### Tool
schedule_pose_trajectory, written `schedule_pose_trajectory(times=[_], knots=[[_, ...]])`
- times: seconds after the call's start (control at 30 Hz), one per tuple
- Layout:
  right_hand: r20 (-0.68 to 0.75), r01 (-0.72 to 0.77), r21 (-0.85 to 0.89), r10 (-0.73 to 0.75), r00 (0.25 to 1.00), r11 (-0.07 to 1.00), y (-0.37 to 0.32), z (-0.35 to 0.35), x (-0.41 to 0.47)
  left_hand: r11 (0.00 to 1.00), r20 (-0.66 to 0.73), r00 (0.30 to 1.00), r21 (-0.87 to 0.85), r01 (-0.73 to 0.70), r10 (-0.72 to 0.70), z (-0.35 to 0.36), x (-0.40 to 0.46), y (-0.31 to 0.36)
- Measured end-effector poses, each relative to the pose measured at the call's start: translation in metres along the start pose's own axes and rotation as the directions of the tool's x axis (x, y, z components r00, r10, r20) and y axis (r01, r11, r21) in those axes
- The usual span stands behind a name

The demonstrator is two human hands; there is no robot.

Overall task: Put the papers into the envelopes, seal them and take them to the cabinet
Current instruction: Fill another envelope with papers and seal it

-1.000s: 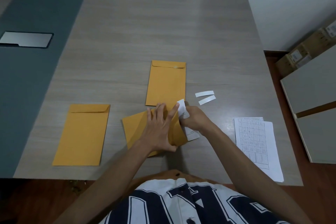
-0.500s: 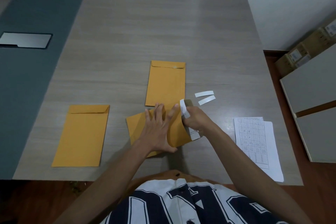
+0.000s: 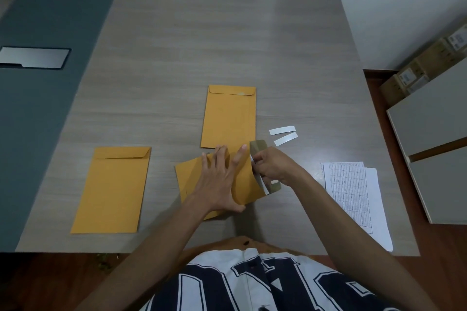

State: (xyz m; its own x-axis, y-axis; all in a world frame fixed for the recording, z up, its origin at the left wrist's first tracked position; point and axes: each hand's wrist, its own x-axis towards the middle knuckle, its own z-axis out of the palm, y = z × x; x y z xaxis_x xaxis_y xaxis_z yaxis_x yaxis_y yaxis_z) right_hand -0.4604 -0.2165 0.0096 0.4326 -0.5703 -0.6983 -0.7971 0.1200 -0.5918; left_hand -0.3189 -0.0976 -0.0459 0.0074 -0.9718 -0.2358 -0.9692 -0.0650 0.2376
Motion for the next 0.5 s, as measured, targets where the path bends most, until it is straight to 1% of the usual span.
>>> schedule_pose_trajectory(times=[0.13,0.27,0.37,0.4,0.5], knots=[[0.005,-0.012,-0.018,0.012,1.0,1.0,-0.002,0.006,0.0,1.0,-0.003,1.0,0.019,-0.001,0.001,0.0,0.001,0.002],[0.002,-0.006,0.067,0.005,1.0,0.998,0.004,0.004,0.002,0.997,0.057,0.998,0.069,0.026,-0.03,0.003,0.0,-0.002],[-0.111,0.039,0.161,-0.021,0.994,0.986,0.014,0.002,0.005,0.992,0.143,0.986,0.109,0.064,-0.08,0.008,0.001,-0.007],[-0.169,0.057,0.133,-0.034,0.985,0.989,0.019,0.004,0.007,0.99,0.171,0.981,0.125,0.071,-0.092,0.01,0.001,-0.008],[-0.302,0.076,-0.08,-0.097,0.948,0.994,0.037,0.012,0.016,0.984,0.252,0.96,0.156,0.086,-0.124,0.019,0.001,-0.006]])
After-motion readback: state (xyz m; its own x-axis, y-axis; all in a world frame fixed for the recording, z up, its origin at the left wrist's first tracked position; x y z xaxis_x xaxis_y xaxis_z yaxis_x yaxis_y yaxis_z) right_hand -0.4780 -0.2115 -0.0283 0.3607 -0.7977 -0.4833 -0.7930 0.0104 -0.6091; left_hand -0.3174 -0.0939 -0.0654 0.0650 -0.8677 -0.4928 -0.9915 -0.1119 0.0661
